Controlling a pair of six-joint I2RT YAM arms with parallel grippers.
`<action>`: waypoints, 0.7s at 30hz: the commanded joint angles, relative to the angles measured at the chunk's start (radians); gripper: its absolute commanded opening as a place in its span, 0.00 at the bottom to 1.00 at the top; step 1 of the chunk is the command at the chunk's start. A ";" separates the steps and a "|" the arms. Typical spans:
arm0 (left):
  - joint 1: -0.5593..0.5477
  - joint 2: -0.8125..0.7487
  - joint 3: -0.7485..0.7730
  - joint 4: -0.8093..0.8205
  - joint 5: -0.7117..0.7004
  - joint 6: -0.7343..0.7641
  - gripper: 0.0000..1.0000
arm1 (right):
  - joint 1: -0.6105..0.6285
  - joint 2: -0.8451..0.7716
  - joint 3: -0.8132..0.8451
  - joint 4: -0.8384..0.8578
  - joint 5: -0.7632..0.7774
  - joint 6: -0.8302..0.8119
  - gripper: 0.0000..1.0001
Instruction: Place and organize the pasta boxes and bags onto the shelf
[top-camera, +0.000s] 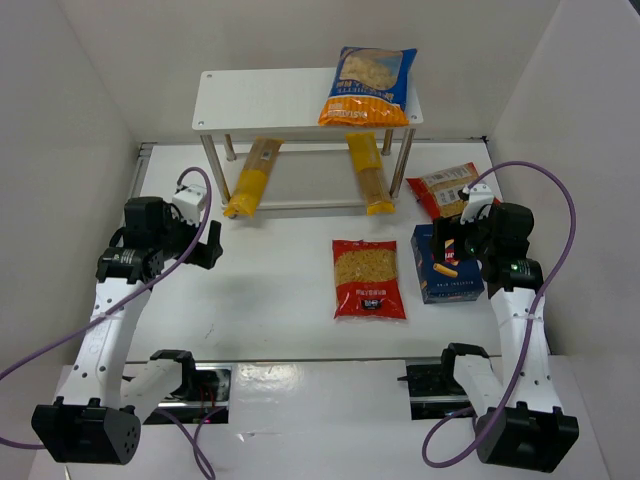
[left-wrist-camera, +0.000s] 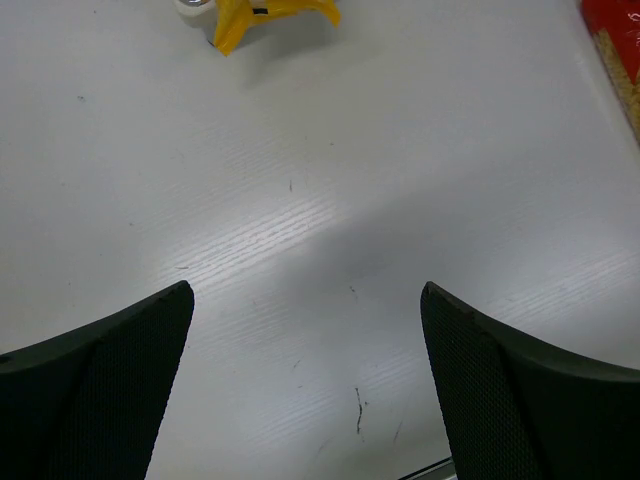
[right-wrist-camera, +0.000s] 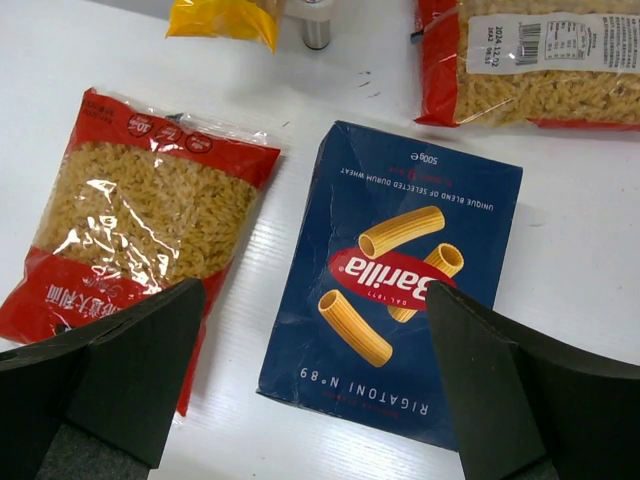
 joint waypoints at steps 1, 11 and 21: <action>-0.002 -0.014 -0.004 0.031 0.019 0.006 1.00 | 0.005 0.000 0.048 -0.003 -0.026 -0.010 0.99; 0.007 -0.044 -0.013 0.051 -0.027 -0.017 1.00 | 0.123 0.125 0.144 -0.133 -0.118 -0.216 0.99; 0.109 -0.142 -0.055 0.127 -0.194 -0.067 1.00 | 0.878 0.357 0.117 -0.075 0.264 -0.282 0.99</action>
